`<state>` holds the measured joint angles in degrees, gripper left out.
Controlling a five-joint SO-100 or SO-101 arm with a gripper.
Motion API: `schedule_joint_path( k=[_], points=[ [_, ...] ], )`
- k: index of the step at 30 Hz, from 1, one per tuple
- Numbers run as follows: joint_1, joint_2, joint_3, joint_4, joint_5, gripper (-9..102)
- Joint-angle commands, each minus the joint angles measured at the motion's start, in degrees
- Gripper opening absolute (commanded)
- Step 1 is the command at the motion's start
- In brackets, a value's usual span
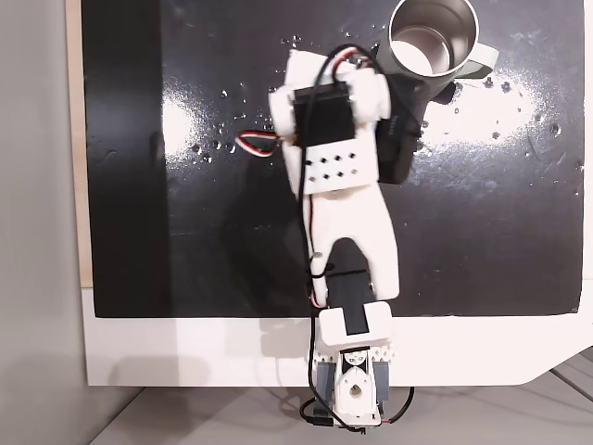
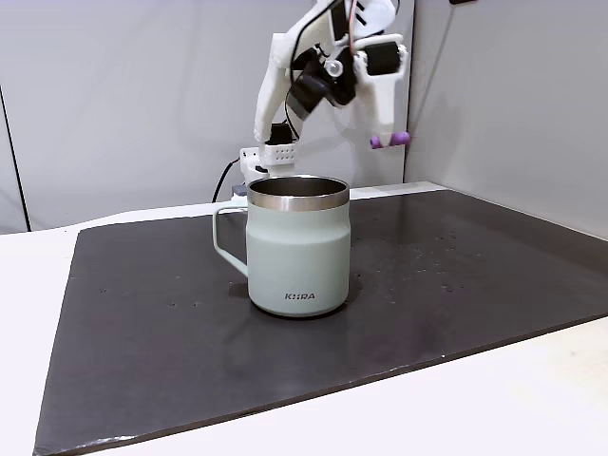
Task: Grasp a pengrip and put it in the cup.
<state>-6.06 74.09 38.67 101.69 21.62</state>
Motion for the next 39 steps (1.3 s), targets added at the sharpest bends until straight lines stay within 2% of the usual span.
schedule_joint_path(
  k=[1, 5, 10, 17, 26, 27, 30, 32, 39],
  points=[
    [7.7, 4.1, -5.0, 0.7, -4.5, 0],
    [14.6, 2.0, -11.6, 0.6, -9.4, 0],
    [18.5, -5.6, -24.3, 0.6, -13.4, 0],
    [19.7, -14.9, -37.4, 0.1, -15.2, 0],
    [19.7, -18.2, -39.7, -2.3, -15.2, 0],
    [19.7, -18.5, -40.3, -2.3, -15.0, 1],
    [19.7, -18.7, -40.9, -2.3, -15.0, 22],
    [19.5, -18.9, -40.9, -2.0, -14.1, 29],
    [19.2, -19.1, -40.9, -1.9, -13.9, 30]
  ],
)
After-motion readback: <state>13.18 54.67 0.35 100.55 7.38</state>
